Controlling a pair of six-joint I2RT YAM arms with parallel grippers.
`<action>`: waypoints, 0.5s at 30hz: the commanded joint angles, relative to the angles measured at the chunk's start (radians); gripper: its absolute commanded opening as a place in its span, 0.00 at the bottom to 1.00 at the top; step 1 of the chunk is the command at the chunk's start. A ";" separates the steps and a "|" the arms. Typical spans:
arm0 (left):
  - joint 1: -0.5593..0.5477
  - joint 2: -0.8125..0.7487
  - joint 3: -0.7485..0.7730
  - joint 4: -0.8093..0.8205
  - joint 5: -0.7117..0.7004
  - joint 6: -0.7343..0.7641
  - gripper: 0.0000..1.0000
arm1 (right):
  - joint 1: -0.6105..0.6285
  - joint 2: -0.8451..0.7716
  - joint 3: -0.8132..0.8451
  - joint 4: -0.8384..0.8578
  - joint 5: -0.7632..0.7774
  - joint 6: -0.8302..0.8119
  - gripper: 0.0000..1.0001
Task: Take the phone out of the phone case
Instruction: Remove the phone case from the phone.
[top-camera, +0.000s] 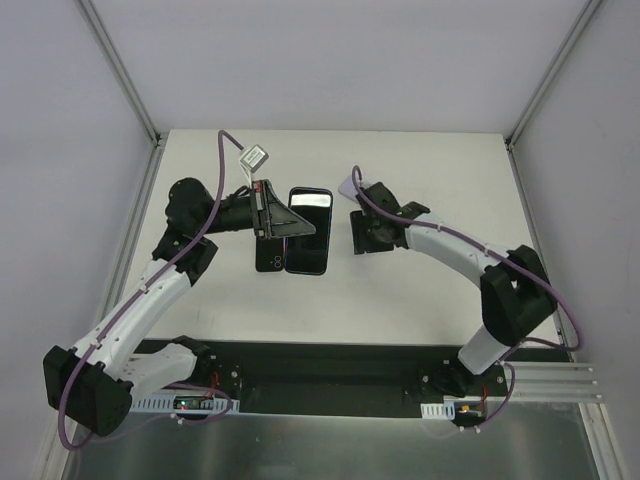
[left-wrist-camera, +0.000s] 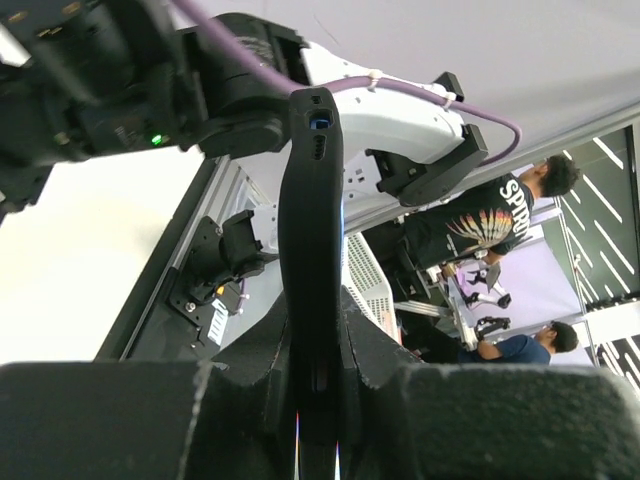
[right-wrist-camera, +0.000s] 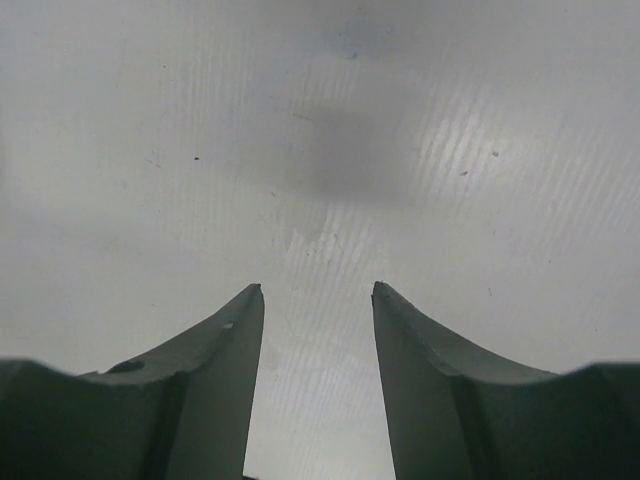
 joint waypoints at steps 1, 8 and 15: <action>0.001 -0.004 0.010 0.071 0.023 0.008 0.00 | -0.057 -0.140 -0.028 0.058 -0.175 0.042 0.50; 0.001 0.003 -0.005 0.111 0.052 0.025 0.00 | -0.166 -0.340 -0.022 0.119 -0.384 0.114 0.53; 0.001 0.041 -0.040 0.178 0.141 0.105 0.00 | -0.223 -0.465 0.087 0.139 -0.481 0.173 0.62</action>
